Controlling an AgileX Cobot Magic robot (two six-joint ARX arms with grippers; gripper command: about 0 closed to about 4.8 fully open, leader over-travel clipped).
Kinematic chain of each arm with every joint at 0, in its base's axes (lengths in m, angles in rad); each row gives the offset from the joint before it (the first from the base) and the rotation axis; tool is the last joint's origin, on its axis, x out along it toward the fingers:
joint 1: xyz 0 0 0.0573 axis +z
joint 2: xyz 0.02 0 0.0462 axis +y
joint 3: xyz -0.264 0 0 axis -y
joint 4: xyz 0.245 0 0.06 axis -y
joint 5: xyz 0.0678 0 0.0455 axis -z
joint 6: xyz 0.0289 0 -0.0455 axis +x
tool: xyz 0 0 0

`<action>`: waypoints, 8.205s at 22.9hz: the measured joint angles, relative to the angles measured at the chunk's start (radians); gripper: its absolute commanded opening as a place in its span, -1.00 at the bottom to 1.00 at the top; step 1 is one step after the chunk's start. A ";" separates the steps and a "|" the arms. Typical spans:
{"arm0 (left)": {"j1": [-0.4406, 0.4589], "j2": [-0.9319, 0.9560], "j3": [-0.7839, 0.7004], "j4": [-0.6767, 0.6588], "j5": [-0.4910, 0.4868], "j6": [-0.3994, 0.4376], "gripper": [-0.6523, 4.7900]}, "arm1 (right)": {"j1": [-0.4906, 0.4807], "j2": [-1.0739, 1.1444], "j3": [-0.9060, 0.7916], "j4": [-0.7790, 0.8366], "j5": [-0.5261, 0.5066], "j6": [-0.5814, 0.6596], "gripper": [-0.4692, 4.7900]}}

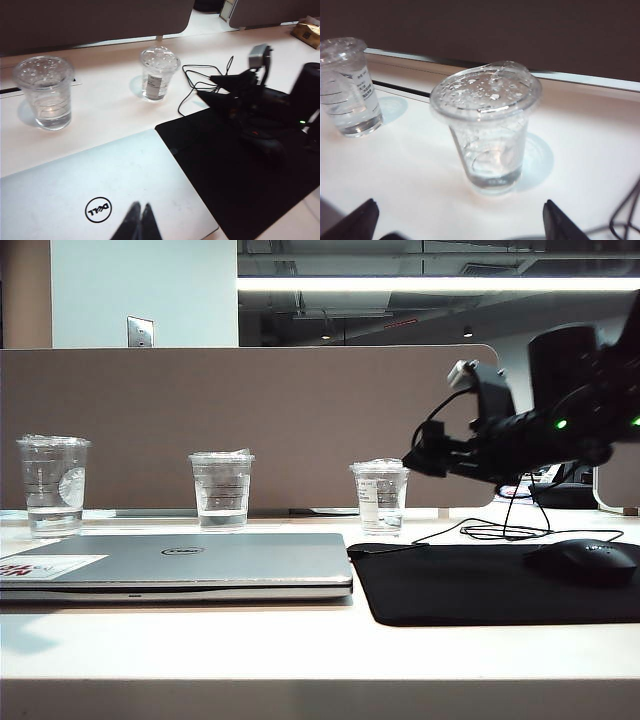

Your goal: Pick up the coffee cup on the right and place it on the right side of the laptop.

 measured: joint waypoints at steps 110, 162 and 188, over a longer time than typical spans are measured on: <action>0.000 0.012 0.000 -0.016 0.014 0.000 -0.78 | 0.054 0.373 0.713 -0.278 -0.005 -0.046 0.10; 0.000 0.012 0.000 -0.016 0.014 0.000 -0.78 | 0.134 -0.348 -0.416 0.037 -0.021 -0.052 0.10; 0.000 0.012 0.000 -0.016 0.014 0.000 -0.78 | 0.133 -0.152 -0.507 0.270 0.006 -0.052 0.42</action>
